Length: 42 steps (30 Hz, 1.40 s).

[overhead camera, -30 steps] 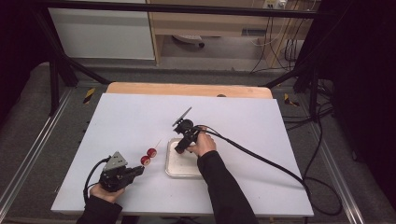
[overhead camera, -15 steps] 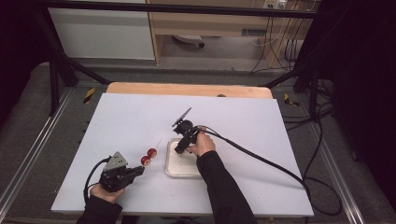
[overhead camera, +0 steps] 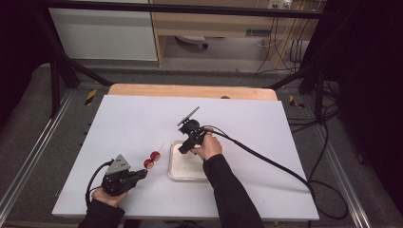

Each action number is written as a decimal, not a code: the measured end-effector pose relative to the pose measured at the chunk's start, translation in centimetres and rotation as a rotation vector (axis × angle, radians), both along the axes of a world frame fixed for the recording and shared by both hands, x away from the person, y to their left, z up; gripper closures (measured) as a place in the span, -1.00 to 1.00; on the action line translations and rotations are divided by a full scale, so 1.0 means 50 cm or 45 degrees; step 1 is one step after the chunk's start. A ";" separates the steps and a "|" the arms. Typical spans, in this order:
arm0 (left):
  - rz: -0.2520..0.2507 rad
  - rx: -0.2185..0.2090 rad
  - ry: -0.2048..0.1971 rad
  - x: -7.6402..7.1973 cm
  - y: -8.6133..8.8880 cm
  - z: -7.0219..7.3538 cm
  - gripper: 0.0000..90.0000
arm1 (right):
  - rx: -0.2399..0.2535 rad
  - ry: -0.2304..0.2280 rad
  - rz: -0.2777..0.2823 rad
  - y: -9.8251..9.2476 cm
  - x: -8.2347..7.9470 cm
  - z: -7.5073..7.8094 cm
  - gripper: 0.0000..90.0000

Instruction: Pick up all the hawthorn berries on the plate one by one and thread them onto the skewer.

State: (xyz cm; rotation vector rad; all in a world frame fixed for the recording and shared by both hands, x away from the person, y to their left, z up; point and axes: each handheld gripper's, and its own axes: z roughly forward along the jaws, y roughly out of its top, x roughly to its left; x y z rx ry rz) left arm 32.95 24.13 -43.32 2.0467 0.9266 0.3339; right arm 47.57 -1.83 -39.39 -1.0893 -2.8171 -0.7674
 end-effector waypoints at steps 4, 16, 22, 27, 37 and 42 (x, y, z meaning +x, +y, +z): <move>-0.006 0.001 -0.005 -0.002 -0.004 0.001 0.95 | 0.042 -0.020 -0.001 -0.010 -0.016 0.012 0.36; -0.021 0.007 -0.014 -0.007 -0.014 0.003 0.95 | 0.250 -0.047 -0.066 -0.058 -0.054 0.017 0.36; -0.031 0.012 -0.018 -0.010 -0.023 0.004 0.95 | 0.353 -0.068 -0.119 -0.082 -0.070 0.012 0.36; -0.036 0.009 -0.021 -0.014 -0.032 0.005 0.95 | 0.443 -0.084 -0.156 -0.102 -0.081 0.005 0.36; -0.008 -0.012 -0.008 -0.021 -0.060 0.003 0.95 | 0.695 -0.158 -0.270 -0.145 -0.110 -0.014 0.36; 0.010 -0.021 -0.002 -0.023 -0.070 0.002 0.95 | 0.803 -0.180 -0.334 -0.162 -0.122 -0.032 0.36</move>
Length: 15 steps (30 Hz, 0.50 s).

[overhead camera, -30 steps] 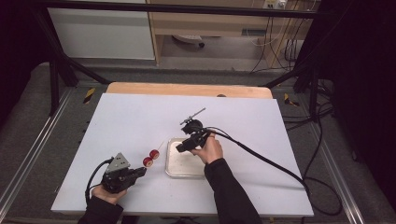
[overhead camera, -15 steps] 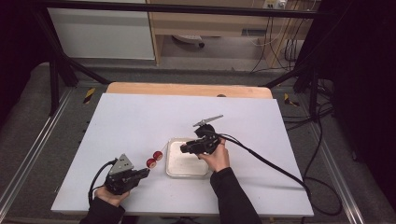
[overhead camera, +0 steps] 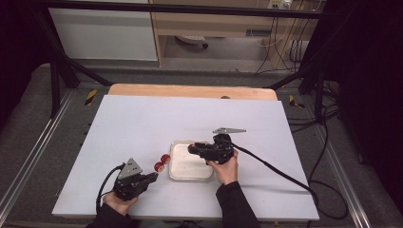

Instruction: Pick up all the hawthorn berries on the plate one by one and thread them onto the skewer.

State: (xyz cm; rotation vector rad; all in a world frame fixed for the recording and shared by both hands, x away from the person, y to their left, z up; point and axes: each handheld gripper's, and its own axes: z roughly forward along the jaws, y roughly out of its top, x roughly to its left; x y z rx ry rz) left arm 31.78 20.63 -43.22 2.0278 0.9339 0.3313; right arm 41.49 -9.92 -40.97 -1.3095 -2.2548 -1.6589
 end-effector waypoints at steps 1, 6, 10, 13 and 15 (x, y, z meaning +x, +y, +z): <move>0.006 -0.002 0.001 -0.001 -0.002 0.000 0.95 | 0.016 -0.003 -0.009 -0.002 -0.002 -0.003 0.36; 0.029 -0.021 -0.003 -0.005 -0.008 0.003 0.95 | 0.104 -0.015 -0.061 -0.008 -0.011 -0.018 0.36; 0.039 -0.029 0.002 -0.007 -0.017 0.002 0.95 | 0.156 -0.039 -0.105 -0.010 -0.017 -0.026 0.37; 0.049 -0.038 0.008 -0.008 -0.023 0.003 0.96 | 0.182 -0.050 -0.133 -0.007 -0.020 -0.028 0.37; 0.056 -0.045 0.007 -0.009 -0.029 0.003 0.96 | 0.210 -0.058 -0.150 -0.004 -0.021 -0.029 0.37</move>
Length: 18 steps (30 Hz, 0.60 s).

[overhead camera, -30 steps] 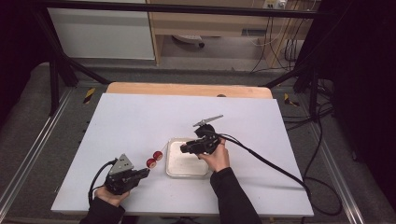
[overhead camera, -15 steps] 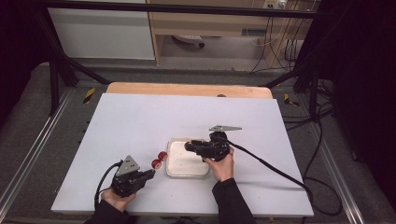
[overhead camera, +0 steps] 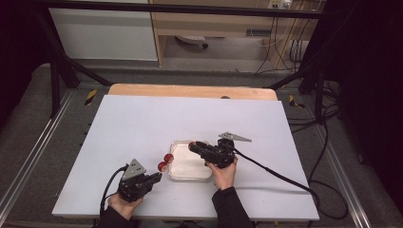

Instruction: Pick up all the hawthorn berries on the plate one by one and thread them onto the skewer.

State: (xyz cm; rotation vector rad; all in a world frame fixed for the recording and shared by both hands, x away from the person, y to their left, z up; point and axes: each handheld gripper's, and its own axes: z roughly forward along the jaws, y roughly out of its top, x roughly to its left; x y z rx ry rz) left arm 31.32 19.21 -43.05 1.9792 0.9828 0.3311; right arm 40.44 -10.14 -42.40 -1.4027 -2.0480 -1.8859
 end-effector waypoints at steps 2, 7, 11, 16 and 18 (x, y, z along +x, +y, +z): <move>0.005 -0.003 0.000 -0.002 -0.004 0.001 0.96 | 0.021 -0.009 -0.019 0.001 0.000 -0.001 0.37; 0.032 -0.009 0.000 -0.006 -0.015 0.003 0.96 | 0.083 -0.024 -0.059 0.004 0.001 0.000 0.37; 0.045 -0.008 0.000 -0.010 -0.025 0.002 0.96 | 0.129 -0.035 -0.091 0.003 0.004 0.004 0.37; 0.050 -0.015 0.006 -0.014 -0.038 0.001 0.96 | 0.179 -0.039 -0.118 0.002 0.008 0.009 0.37; 0.035 -0.023 -0.016 -0.012 -0.046 -0.001 0.96 | 0.190 -0.057 -0.134 0.001 0.008 0.011 0.37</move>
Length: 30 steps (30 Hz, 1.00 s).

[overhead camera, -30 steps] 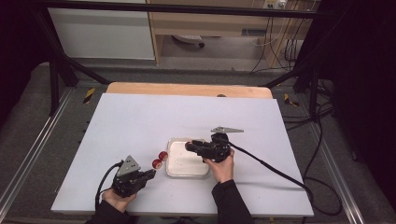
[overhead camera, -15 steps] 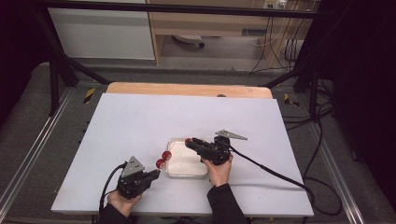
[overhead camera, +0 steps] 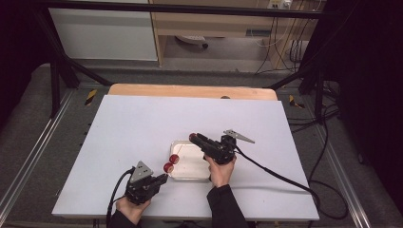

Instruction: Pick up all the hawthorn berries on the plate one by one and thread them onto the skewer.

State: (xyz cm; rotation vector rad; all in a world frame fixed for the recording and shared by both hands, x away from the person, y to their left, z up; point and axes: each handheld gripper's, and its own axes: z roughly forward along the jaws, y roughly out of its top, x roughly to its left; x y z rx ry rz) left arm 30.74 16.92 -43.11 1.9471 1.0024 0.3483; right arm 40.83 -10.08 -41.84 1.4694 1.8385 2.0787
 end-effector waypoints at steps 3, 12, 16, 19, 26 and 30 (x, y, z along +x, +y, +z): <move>-0.001 -0.013 0.009 0.001 -0.011 0.000 0.96 | 0.023 -0.012 -0.018 -0.001 0.000 0.003 0.37; -0.002 -0.046 0.049 0.001 -0.048 0.002 0.96 | 0.068 -0.040 -0.044 -0.002 0.002 0.007 0.37; 0.012 -0.069 0.051 0.007 -0.054 0.004 0.96 | 0.079 -0.051 -0.047 -0.003 0.001 0.009 0.37; 0.017 -0.090 0.056 0.013 -0.057 0.006 0.96 | 0.090 -0.055 -0.050 -0.003 0.000 0.011 0.37; 0.025 -0.097 0.051 0.017 -0.063 0.006 0.96 | 0.118 -0.069 -0.065 -0.002 -0.002 0.011 0.37; 0.038 -0.113 0.044 0.019 -0.062 0.004 0.96 | 0.128 -0.075 -0.076 -0.001 -0.004 0.011 0.37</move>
